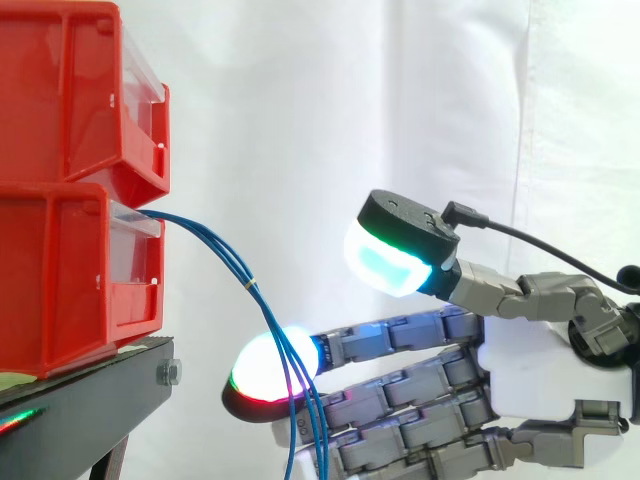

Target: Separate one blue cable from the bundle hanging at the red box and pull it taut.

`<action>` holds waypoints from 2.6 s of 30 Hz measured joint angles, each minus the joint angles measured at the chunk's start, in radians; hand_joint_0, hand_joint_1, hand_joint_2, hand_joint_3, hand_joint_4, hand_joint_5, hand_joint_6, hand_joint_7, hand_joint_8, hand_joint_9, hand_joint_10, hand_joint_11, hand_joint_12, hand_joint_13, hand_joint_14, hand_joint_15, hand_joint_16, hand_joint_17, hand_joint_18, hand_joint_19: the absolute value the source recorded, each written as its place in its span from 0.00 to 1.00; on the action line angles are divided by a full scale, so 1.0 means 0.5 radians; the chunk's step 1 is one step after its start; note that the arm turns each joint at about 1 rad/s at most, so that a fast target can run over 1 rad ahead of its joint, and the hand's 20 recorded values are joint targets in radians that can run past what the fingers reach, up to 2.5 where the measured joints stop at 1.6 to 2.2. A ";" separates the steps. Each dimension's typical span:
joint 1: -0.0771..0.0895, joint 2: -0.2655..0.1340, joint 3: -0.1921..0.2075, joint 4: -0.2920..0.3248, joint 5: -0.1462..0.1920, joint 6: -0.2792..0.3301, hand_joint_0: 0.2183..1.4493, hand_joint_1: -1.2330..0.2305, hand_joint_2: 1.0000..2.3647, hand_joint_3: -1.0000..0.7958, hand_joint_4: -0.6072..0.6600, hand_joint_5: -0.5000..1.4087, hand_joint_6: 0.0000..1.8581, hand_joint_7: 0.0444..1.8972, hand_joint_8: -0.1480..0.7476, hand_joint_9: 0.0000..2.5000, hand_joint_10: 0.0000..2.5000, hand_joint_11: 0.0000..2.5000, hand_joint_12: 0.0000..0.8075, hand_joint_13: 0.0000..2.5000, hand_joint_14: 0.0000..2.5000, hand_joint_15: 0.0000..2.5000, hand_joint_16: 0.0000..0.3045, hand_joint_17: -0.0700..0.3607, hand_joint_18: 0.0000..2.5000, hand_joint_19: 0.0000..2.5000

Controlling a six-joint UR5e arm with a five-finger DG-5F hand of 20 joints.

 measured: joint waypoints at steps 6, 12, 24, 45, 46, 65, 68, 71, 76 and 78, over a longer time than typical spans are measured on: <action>0.004 -0.050 0.085 -0.015 -0.150 0.004 0.24 0.45 0.00 0.28 0.72 0.15 0.27 0.36 0.53 0.18 0.00 0.01 0.40 0.23 0.00 0.06 0.13 0.36 0.20 0.09; 0.009 -0.080 0.117 -0.023 -0.190 0.049 0.25 0.46 0.00 0.28 0.75 0.18 0.27 0.39 0.53 0.20 0.00 0.01 0.40 0.24 0.00 0.07 0.12 0.36 0.21 0.10; 0.011 -0.082 0.154 -0.105 -0.209 0.083 0.30 0.48 0.00 0.29 0.76 0.21 0.27 0.51 0.53 0.22 0.00 0.02 0.38 0.26 0.00 0.08 0.11 0.34 0.23 0.11; -0.034 -0.098 0.236 -0.185 -0.269 0.066 0.29 0.48 0.00 0.28 0.75 0.20 0.27 0.51 0.53 0.22 0.00 0.02 0.39 0.26 0.00 0.09 0.12 0.35 0.23 0.12; -0.032 -0.105 0.248 -0.193 -0.270 0.056 0.29 0.48 0.00 0.28 0.75 0.20 0.27 0.51 0.53 0.22 0.00 0.02 0.39 0.26 0.00 0.08 0.12 0.35 0.23 0.12; -0.048 -0.148 0.319 -0.228 -0.312 0.037 0.29 0.48 0.00 0.28 0.74 0.20 0.27 0.53 0.53 0.22 0.00 0.03 0.40 0.27 0.00 0.09 0.12 0.35 0.23 0.12; -0.061 -0.148 0.319 -0.232 -0.335 0.045 0.29 0.48 0.00 0.28 0.74 0.20 0.27 0.53 0.53 0.22 0.00 0.03 0.40 0.26 0.00 0.09 0.12 0.35 0.23 0.12; -0.076 -0.147 0.319 -0.234 -0.358 0.050 0.29 0.48 0.00 0.28 0.74 0.20 0.27 0.55 0.53 0.22 0.00 0.03 0.40 0.27 0.00 0.09 0.12 0.35 0.23 0.12; -0.096 -0.146 0.319 -0.237 -0.399 0.054 0.29 0.47 0.00 0.29 0.74 0.20 0.27 0.55 0.53 0.22 0.00 0.03 0.40 0.27 0.00 0.10 0.12 0.35 0.23 0.12; -0.099 -0.146 0.320 -0.237 -0.410 0.055 0.29 0.47 0.00 0.29 0.74 0.20 0.27 0.56 0.53 0.22 0.00 0.03 0.40 0.27 0.00 0.09 0.12 0.35 0.23 0.12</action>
